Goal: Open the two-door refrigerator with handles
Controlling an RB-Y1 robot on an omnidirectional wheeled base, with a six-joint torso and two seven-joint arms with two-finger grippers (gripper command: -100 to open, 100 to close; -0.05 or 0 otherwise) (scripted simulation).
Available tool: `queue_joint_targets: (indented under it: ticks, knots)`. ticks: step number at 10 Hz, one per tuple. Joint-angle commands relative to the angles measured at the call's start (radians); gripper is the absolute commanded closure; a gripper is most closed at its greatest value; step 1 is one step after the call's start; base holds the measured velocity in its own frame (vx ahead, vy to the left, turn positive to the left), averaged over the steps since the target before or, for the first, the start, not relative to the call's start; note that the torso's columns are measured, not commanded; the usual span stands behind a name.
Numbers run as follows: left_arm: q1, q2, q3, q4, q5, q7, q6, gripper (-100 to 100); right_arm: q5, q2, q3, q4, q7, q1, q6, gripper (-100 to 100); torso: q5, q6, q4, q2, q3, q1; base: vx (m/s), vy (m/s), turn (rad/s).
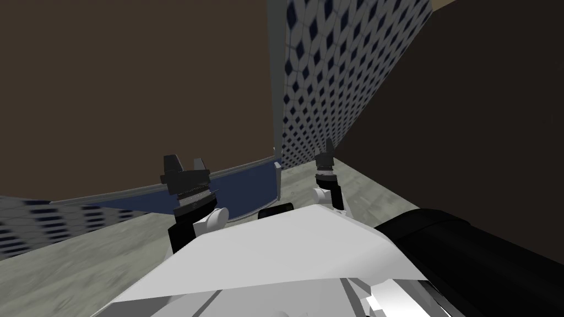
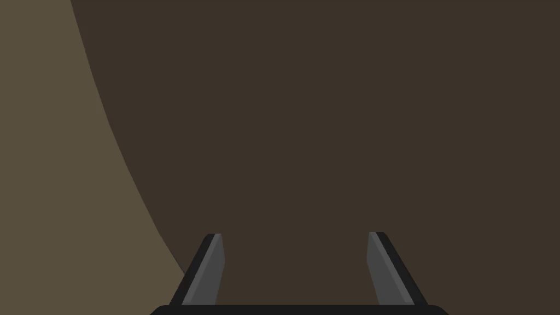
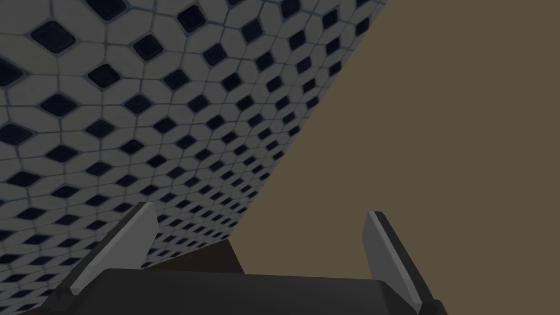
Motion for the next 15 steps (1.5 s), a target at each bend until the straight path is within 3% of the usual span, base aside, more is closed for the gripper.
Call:
queue_joint_targets:
  ticks: [1,9,10,12,15]
  knots:
    - [0.0,0.0,0.0,0.0,0.0,0.0,0.0,0,0.0,0.0,0.0,0.0,0.0,0.0,0.0,0,0.0,0.0,0.041,0.04,-0.082,0.0,0.0,0.0,0.0]
    - [-0.003,0.0,0.0,-0.005,0.0,0.0,-0.003,0,0.0,0.0,0.0,0.0,0.0,0.0,0.0,0,0.002,0.0,0.615,0.616,-1.235,0.001,0.0,0.0,0.0]
    - [-0.01,0.043,-0.002,-0.001,0.001,0.004,0.002,-100,0.0,0.0,0.0,0.0,0.0,0.0,0.0,0,0.001,0.0,0.69,0.689,-1.383,0.001,0.004,-0.017,0.027]
    - [-0.027,0.104,-0.008,0.006,0.003,0.012,0.015,-100,0.0,0.0,0.0,0.0,0.0,0.0,0.0,0,0.0,0.001,0.733,0.733,-1.472,-0.001,0.004,-0.048,0.059]
    - [-0.068,0.199,-0.022,0.02,0.009,0.032,0.046,-100,0.0,0.0,0.0,0.0,0.0,0.0,0.0,0,-0.001,0.002,0.737,0.736,-1.478,-0.003,0.008,-0.078,0.089]
